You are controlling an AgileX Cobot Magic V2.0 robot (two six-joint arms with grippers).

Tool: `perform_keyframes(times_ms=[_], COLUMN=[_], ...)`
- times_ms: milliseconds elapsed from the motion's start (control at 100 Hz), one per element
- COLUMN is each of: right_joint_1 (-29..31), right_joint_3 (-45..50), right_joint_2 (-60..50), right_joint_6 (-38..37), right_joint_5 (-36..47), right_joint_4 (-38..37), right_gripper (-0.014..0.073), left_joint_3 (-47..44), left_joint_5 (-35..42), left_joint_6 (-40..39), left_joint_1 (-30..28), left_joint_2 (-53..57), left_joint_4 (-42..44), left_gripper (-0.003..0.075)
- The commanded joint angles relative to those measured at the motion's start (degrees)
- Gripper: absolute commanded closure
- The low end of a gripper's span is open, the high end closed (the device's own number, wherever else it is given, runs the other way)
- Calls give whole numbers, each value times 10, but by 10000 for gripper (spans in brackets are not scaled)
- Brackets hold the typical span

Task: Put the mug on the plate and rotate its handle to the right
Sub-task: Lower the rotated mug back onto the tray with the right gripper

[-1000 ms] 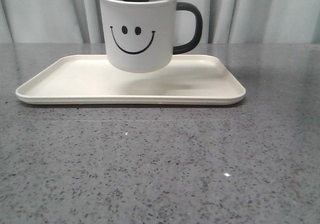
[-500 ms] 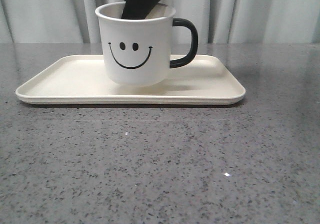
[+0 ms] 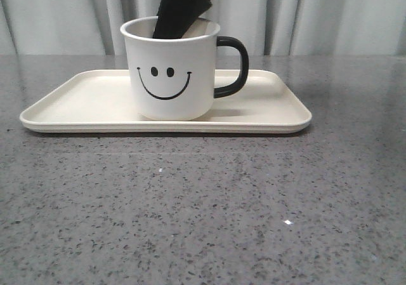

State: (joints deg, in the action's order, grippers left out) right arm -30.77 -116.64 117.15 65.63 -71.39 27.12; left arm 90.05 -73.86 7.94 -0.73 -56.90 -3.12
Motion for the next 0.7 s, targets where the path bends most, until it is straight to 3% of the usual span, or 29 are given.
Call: perform_keyframes(times_ms=[0,690], right_joint_1=[-1,-1], right_joint_3=[-14,-14], right_joint_2=[-36,-28], right_joint_6=[5,4], right_joint_5=[-52,-51], right_joint_4=[25,27], right_gripper=[658,658], left_joint_3=[13,13], left_joint_5=[22,22], left_joint_6=[-5,-5], left_joint_1=[-1,-1], left_joint_2=[3,3], left_joint_4=[-6,-6], left_gripper=[740,740])
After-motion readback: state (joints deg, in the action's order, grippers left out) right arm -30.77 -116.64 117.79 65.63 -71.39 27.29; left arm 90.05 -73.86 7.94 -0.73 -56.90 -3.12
